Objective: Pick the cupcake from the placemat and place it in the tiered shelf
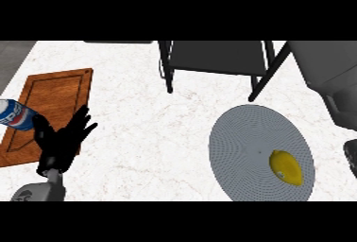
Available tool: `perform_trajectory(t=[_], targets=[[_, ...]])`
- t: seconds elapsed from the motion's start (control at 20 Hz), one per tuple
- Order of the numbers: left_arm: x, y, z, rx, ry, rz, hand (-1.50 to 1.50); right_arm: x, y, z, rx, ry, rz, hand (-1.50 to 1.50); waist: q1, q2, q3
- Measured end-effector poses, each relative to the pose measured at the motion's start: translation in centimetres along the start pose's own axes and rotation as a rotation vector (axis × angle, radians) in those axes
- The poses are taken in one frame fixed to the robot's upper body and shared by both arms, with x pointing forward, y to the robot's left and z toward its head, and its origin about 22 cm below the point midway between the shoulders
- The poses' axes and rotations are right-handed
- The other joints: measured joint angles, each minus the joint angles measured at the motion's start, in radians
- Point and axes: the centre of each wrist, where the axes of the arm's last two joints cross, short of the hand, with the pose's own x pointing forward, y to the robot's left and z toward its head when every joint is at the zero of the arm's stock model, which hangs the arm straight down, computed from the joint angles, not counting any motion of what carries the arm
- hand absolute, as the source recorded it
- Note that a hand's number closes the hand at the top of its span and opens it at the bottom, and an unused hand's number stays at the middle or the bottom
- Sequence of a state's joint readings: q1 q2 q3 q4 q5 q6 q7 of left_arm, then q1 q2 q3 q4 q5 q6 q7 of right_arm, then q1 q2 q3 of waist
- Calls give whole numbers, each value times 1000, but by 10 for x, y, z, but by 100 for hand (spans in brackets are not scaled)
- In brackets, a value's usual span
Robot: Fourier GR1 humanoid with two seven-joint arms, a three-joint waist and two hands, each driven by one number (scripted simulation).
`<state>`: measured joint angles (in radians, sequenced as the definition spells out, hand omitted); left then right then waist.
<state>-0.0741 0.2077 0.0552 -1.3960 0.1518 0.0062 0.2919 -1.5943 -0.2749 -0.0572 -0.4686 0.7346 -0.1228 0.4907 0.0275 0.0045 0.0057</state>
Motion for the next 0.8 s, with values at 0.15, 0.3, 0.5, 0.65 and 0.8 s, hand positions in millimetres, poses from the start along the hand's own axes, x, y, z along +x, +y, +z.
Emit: perform_trajectory(t=[0.15,0.3,0.5,0.65,0.8], targets=[[0,-2,0,1,-6,-2,0,1,-3,-1,-49,41,-105,-150,3,1,0],[-3,-4,1,8,-12,-5,0,-3,0,-1,-75,63,-199,-150,0,0,1],[-5,-4,1,9,-22,-3,0,-1,-13,-3,-96,75,-355,-150,-2,-1,1],[-3,-2,0,8,-10,-3,0,-2,-23,-5,-121,87,-471,-150,-2,-1,1],[-1,-3,1,0,-8,3,0,-3,-36,-7,-165,110,-577,-150,-1,-1,0]])
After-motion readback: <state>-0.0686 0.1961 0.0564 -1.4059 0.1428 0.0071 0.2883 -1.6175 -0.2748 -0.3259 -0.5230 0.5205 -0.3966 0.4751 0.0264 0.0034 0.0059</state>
